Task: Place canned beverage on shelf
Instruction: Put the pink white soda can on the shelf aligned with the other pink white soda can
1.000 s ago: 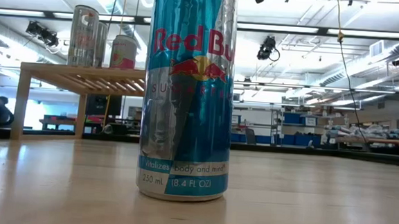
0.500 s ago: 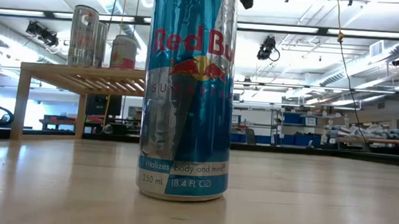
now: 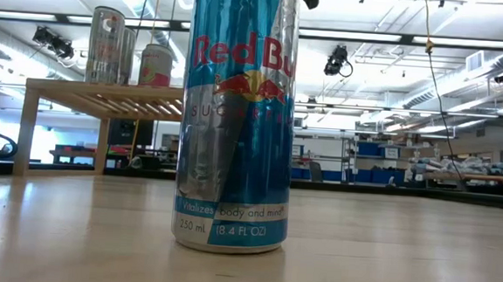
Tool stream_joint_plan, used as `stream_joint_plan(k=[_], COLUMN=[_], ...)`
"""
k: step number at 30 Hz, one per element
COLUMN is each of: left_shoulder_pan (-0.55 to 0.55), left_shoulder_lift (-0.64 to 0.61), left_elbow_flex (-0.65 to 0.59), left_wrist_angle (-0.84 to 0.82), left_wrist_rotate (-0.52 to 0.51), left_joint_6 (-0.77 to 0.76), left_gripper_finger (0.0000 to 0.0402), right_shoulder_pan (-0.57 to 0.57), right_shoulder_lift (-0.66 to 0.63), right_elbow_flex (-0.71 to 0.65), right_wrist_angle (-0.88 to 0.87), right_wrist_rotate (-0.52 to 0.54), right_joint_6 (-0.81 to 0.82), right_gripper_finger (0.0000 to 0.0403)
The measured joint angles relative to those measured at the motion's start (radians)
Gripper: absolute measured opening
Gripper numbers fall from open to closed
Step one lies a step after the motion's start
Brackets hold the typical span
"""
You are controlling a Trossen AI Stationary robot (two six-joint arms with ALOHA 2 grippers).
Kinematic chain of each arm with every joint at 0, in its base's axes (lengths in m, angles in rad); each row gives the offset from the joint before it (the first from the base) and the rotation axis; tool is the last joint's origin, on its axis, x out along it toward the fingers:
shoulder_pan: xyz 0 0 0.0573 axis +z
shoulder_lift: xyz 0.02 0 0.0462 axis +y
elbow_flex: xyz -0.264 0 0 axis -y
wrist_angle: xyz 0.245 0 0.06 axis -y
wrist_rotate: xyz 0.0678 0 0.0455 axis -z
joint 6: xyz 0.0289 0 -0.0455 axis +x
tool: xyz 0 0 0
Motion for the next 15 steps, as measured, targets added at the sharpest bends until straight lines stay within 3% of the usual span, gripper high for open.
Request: stream_joint_plan(k=[7, 15], left_shoulder_pan=[0.0, 0.011], left_shoulder_lift=[0.0, 0.0], left_elbow_flex=[0.0, 0.0], left_wrist_angle=[0.001, 0.004], left_wrist_rotate=[-0.002, -0.081], left_joint_6=[-0.003, 0.009], left_gripper_finger=[0.0317, 0.0317], right_shoulder_pan=[0.003, 0.003], right_shoulder_lift=[0.0, -0.001], right_elbow_flex=[0.0, 0.0], right_wrist_angle=[-0.003, 0.003], right_wrist_rotate=[0.001, 0.031], right_joint_6=[-0.007, -0.014], right_gripper_finger=[0.0294, 0.0294])
